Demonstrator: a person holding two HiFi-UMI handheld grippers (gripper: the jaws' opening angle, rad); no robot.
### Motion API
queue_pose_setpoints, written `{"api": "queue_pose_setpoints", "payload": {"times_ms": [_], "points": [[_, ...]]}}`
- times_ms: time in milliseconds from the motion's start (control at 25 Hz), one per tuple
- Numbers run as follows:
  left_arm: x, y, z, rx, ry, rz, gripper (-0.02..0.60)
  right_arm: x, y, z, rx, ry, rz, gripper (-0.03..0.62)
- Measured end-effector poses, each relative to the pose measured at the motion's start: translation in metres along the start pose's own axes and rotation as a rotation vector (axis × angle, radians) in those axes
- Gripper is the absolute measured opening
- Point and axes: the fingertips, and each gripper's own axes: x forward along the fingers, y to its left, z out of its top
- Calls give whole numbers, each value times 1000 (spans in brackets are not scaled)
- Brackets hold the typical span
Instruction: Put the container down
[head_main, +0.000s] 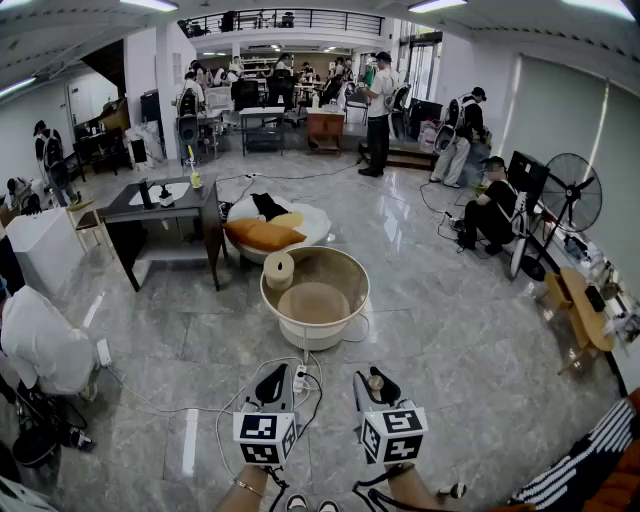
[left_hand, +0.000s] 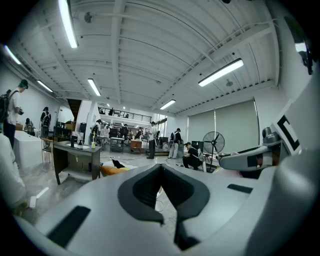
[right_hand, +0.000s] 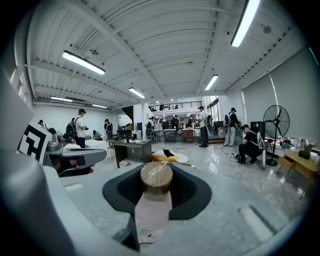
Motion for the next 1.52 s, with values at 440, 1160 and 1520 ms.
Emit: {"api": "queue_pose_setpoints", "payload": {"times_ms": [440,1160,1520], "points": [[-3,26,-5,-10,2,-17,-8,9,16,-4,55,-3,1,121],[29,58,-20,-38,44,-36,-8,43,11,-5,102,3,-30,121],[99,61,-6,-38,32,-18,-8,101,-31,12,82,15,-4,121]]}}
